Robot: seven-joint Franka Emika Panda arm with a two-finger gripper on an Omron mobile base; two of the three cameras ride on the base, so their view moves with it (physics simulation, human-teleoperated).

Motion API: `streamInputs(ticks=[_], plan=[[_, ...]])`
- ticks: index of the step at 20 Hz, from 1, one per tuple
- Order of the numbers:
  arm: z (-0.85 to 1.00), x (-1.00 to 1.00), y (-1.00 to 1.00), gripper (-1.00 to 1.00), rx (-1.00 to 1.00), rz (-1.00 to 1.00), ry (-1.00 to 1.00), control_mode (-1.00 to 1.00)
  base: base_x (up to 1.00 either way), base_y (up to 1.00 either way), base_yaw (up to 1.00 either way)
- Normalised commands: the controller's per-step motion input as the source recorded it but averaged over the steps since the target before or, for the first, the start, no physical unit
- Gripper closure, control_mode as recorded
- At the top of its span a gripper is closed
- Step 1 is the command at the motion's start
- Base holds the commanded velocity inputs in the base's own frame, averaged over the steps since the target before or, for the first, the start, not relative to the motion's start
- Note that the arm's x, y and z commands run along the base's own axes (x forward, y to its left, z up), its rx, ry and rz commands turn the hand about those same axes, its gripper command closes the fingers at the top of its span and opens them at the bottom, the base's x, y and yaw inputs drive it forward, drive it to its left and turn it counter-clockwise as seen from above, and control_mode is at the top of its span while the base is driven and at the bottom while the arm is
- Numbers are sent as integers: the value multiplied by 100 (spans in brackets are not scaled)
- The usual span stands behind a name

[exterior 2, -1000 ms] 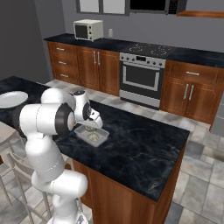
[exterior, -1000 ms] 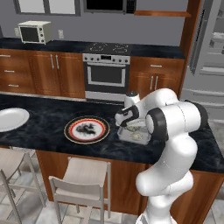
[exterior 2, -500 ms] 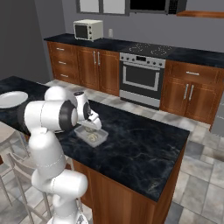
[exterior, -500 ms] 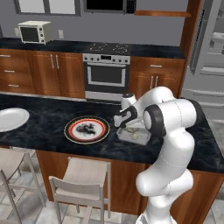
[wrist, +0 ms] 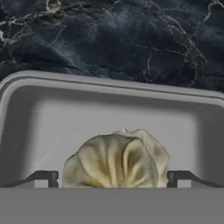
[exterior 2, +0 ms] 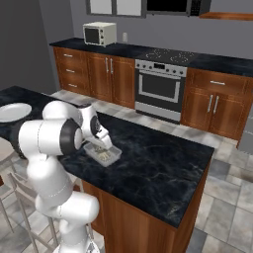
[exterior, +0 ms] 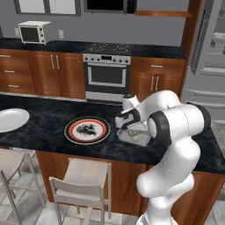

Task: Place two dumplings into each of the tupperware containers and then place the containers in the fridge.

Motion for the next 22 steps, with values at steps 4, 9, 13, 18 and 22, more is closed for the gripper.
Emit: streamInputs(ticks=[4,9,13,18,22], plan=[[69,-14,-11,-100,9,-1,-8,-100,0,0,0],[75,-36,-48,-100,12,0,-6,-100,0,0,0],[1,-84,-89,-100,9,1,-1,-100,0,0,0],[-21,-45,-34,-100,1,3,0,-100,0,0,0],[-50,-2,-1,-100,0,8,-3,-100,0,0,0]])
